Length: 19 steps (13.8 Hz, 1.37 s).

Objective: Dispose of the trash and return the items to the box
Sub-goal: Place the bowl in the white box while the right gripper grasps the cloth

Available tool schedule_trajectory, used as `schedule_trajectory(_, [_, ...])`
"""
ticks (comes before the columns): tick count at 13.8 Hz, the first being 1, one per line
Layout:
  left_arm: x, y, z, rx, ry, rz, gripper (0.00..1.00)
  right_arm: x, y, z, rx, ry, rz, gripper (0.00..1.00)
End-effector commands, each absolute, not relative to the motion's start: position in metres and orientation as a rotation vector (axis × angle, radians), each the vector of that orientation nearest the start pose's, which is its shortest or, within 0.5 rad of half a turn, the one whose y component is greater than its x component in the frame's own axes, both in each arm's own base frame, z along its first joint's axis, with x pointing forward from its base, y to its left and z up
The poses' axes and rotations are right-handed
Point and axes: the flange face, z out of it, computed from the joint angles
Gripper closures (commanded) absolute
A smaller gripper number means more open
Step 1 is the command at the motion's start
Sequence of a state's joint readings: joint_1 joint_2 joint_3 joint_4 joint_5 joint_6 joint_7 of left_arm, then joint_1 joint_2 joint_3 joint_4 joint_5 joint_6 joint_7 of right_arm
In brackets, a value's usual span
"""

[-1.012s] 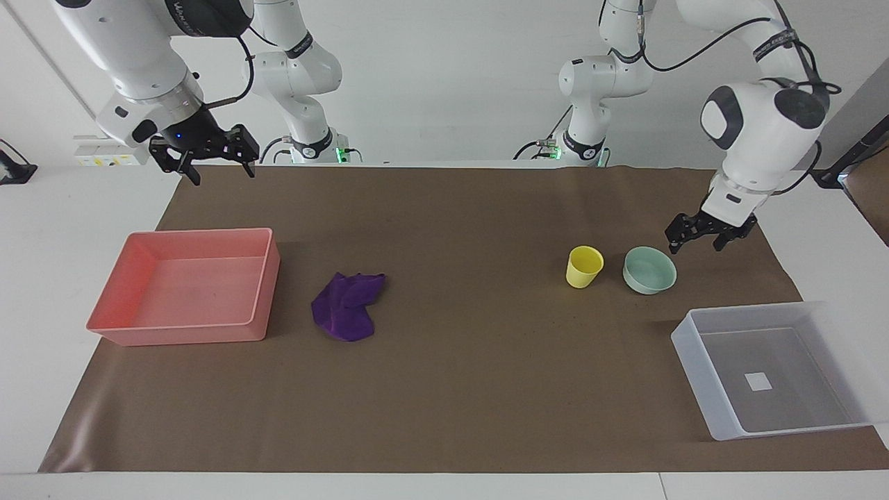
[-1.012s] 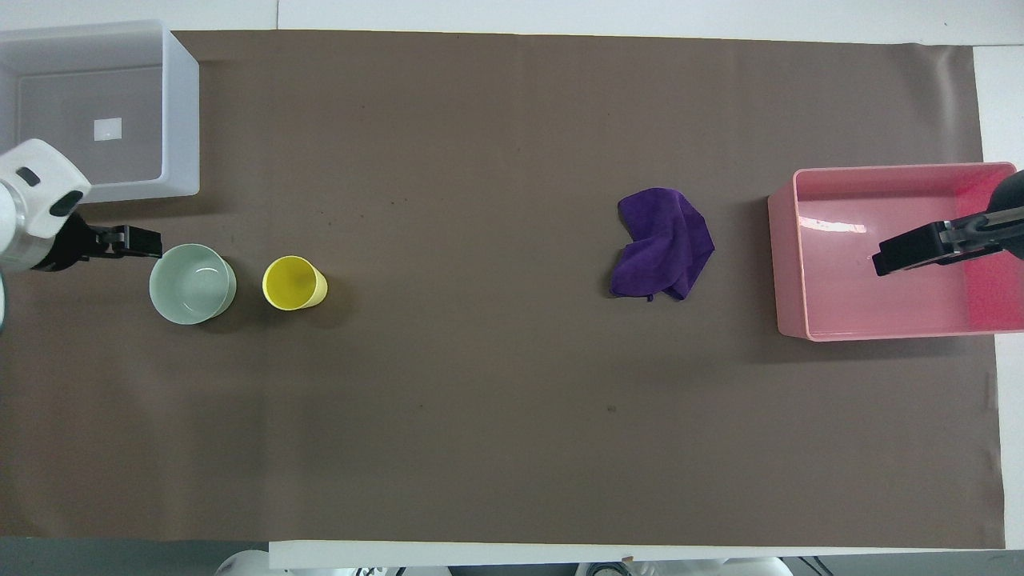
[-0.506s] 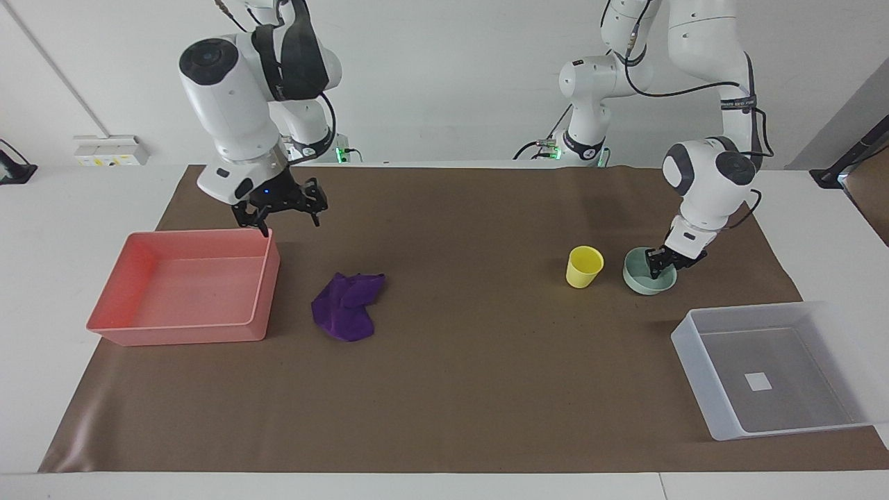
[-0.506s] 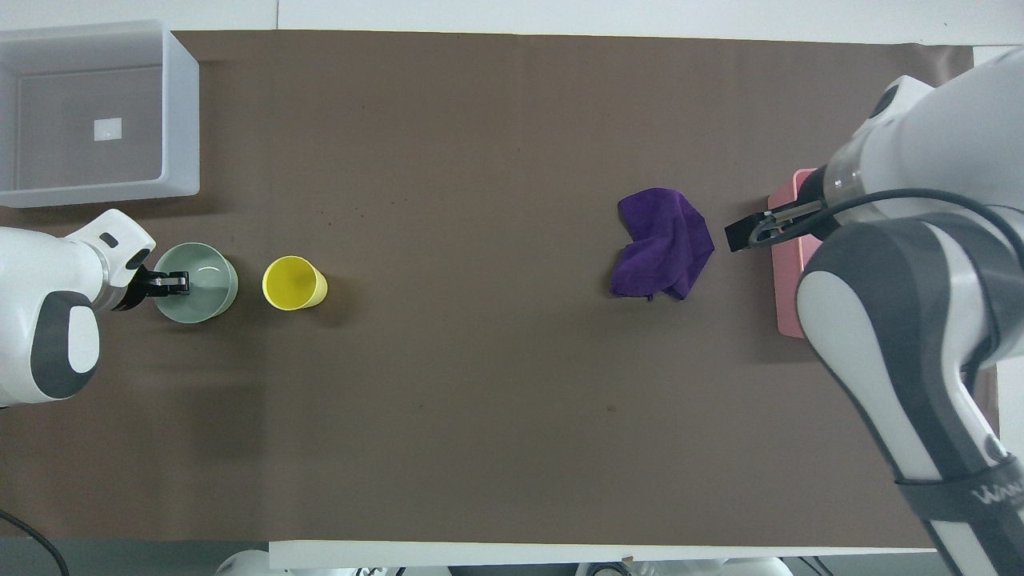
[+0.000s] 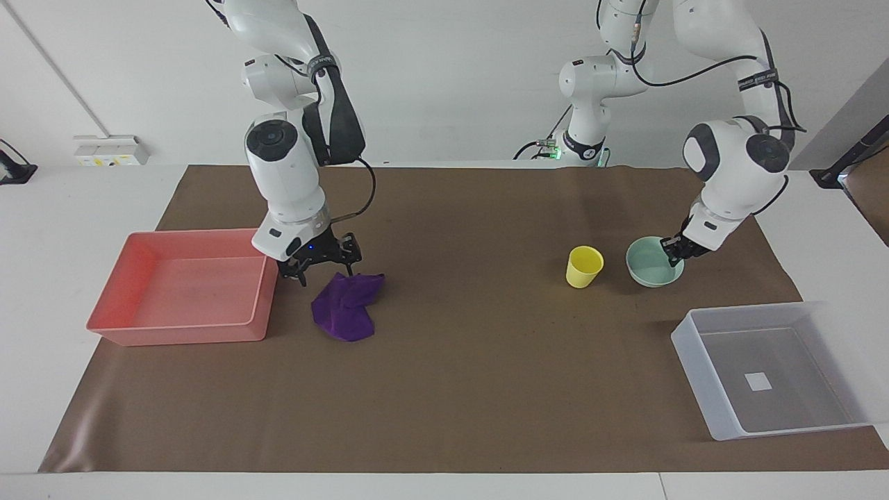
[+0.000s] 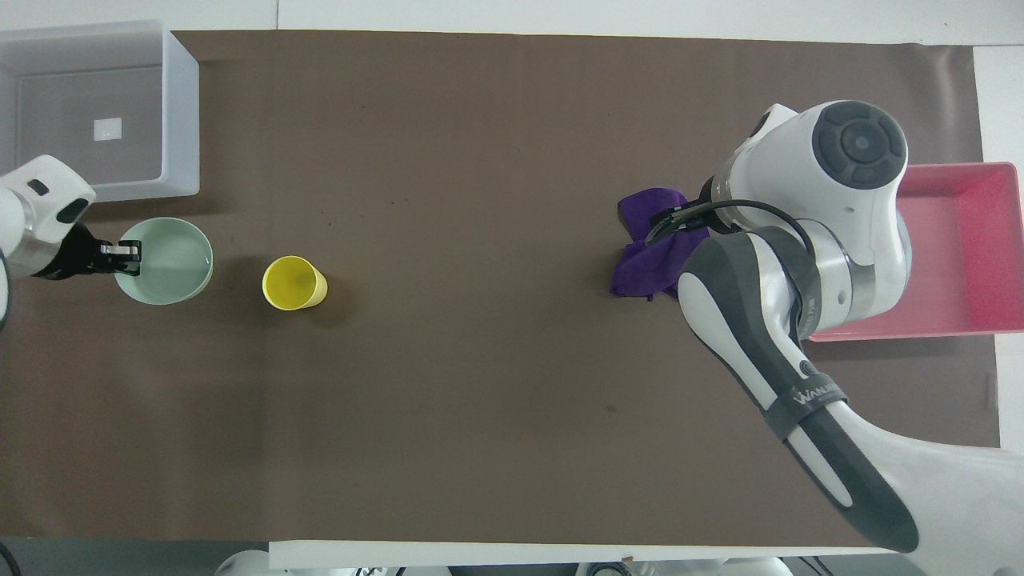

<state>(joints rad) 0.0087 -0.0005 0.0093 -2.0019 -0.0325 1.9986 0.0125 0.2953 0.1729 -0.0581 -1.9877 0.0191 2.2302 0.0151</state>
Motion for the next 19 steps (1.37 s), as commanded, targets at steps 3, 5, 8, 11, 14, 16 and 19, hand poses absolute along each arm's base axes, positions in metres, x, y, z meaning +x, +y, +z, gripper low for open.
schedule_trajectory(3, [0.668, 0.059, 0.47, -3.219, -0.217, -0.108, 1.0, 0.574, 0.144, 0.329, -3.105, -0.298, -0.147, 0.2])
schedule_trajectory(5, [0.709, 0.091, 0.447, -3.2, -0.279, -0.204, 1.0, 0.573, 0.144, 0.317, -3.109, -0.246, -0.151, 0.36])
schedule_trajectory(8, [0.735, 0.129, 0.407, -3.174, -0.336, -0.278, 1.0, 0.571, 0.144, 0.314, -3.109, -0.238, -0.149, 0.75])
schedule_trajectory(11, [0.742, 0.137, 0.366, -3.165, -0.235, -0.299, 0.99, 0.575, 0.144, 0.319, -3.107, -0.236, -0.163, 0.95])
schedule_trajectory(14, [0.742, 0.128, 0.357, -3.15, -0.199, -0.359, 0.0, 0.583, 0.144, 0.352, -3.097, -0.226, -0.213, 1.0])
schedule_trajectory(16, [0.738, 0.111, 0.389, -3.168, -0.161, -0.305, 0.0, 0.591, 0.14, 0.383, -3.097, -0.212, -0.206, 1.0])
schedule_trajectory(19, [0.689, 0.058, 0.494, -3.184, -0.062, -0.222, 0.0, 0.596, 0.124, 0.43, -3.102, -0.174, -0.182, 1.0])
